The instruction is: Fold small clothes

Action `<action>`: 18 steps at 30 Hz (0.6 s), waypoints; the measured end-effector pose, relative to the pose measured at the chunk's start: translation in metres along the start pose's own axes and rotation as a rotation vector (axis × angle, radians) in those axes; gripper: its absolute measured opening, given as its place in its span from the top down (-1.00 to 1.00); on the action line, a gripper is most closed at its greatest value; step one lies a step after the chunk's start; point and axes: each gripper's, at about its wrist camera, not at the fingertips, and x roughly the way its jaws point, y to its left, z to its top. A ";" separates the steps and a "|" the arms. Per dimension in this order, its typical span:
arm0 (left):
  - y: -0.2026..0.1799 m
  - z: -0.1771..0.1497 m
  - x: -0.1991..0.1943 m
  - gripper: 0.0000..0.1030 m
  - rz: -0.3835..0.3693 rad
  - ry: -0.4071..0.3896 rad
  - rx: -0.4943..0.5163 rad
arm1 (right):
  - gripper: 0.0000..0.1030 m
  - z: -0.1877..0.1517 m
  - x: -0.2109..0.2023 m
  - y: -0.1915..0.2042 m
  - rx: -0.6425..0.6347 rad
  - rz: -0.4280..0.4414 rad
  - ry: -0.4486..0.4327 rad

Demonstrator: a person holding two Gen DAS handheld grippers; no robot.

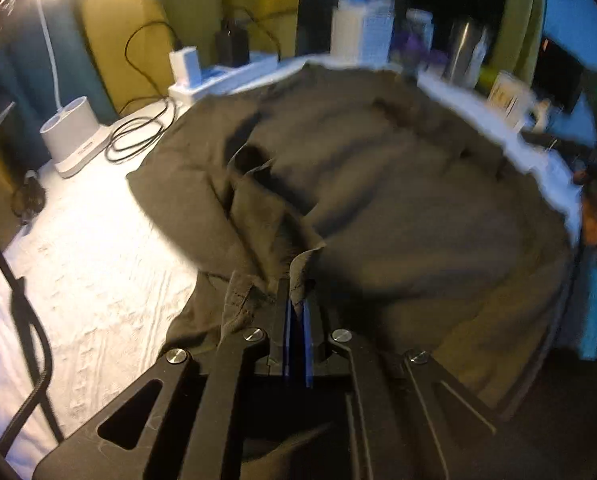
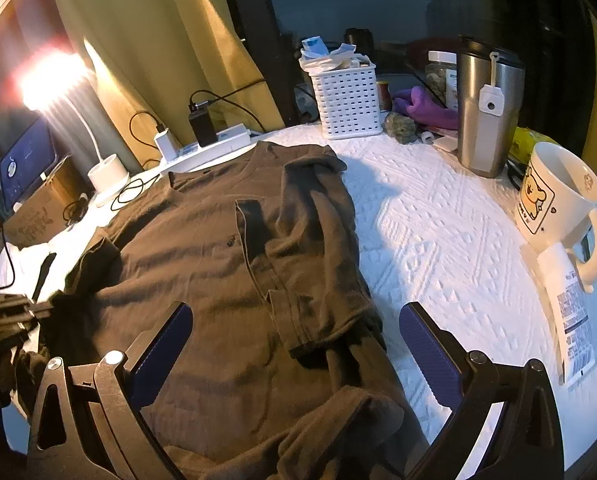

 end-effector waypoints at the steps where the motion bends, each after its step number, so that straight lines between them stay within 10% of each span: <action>1: 0.001 -0.002 0.001 0.89 0.003 0.007 -0.004 | -1.00 -0.001 0.000 -0.001 0.001 -0.001 0.001; 8: 0.014 0.008 -0.026 0.06 -0.002 -0.073 -0.059 | -1.00 -0.004 -0.001 -0.005 0.008 0.001 0.001; 13: 0.008 0.024 -0.028 0.02 -0.102 -0.097 -0.084 | -1.00 -0.004 -0.001 -0.006 0.010 0.006 -0.003; 18: 0.021 0.030 -0.009 0.02 0.001 -0.051 -0.093 | -1.00 -0.003 0.000 -0.010 0.020 0.002 -0.001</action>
